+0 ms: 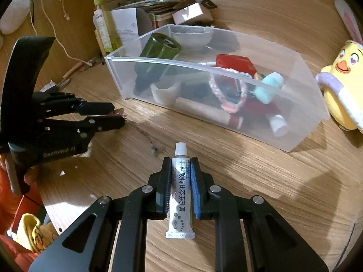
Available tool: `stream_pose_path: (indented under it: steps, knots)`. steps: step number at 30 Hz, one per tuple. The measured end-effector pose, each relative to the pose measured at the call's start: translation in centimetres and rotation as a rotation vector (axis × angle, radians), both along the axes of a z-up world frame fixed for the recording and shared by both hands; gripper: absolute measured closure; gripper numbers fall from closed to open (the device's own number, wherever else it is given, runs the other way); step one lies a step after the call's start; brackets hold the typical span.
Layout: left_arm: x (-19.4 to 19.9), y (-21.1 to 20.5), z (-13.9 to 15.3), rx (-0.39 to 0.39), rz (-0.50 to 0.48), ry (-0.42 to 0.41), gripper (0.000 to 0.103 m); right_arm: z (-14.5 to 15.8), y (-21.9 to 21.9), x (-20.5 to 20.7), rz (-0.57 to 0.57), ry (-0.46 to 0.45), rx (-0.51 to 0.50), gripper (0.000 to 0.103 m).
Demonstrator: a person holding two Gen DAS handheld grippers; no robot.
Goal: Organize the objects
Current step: 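Grasp the white ointment tube with the right tool while the left tool grasps the pink charm, then place the ointment tube and pink charm into the clear box and release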
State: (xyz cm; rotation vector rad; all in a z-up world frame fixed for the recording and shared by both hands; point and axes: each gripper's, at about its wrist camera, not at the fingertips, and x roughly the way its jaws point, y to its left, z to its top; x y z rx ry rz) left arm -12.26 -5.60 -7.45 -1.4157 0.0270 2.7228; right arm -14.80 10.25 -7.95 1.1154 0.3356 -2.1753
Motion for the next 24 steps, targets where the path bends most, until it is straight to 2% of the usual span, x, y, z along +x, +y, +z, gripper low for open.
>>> stream_pose_path:
  steps: [6,24]
  knots:
    - [0.9,0.4,1.0,0.01,0.004,0.032,0.074,0.9,1.0,-0.2,-0.029,0.017,-0.033,0.089]
    - [0.8,2.1,9.7,0.113,-0.007,0.28,0.074,6.4,3.6,-2.0,-0.111,0.13,-0.144,0.089]
